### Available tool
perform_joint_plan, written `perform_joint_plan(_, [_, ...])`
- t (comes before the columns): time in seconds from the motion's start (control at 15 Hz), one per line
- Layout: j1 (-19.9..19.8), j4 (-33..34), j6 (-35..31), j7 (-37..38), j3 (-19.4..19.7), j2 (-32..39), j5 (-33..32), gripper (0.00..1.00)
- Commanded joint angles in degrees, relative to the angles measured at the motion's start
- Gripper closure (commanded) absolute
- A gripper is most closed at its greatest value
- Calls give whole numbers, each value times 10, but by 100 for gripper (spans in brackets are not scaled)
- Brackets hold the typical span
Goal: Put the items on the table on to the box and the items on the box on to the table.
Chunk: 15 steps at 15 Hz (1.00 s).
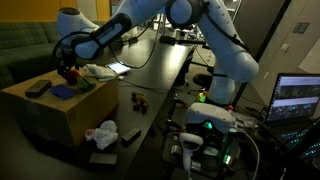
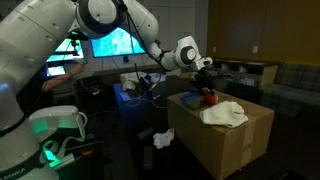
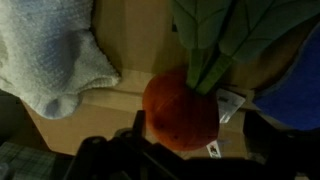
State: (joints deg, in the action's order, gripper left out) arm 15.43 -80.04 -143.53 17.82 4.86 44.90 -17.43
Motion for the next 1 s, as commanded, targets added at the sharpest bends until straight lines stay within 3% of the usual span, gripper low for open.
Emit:
perform_joint_plan(0.0, [-13,39,-1,-32,-11,32,23,0])
perform_joint_plan(0.2, [-15,48,2,-41,-9,44,27,0])
perform_joint_plan(0.27, [-16,52,2,-41,-8,48,27,12])
perform_joint_plan(0.33, [-16,55,1,-42,-8,50,27,15])
perform_joint_plan(0.4, [-17,57,2,-43,-7,52,27,30])
perform_joint_plan(0.6, [-17,61,5,-44,-6,54,26,46])
perform_joint_plan(0.93, [-13,47,9,-43,-4,37,23,84])
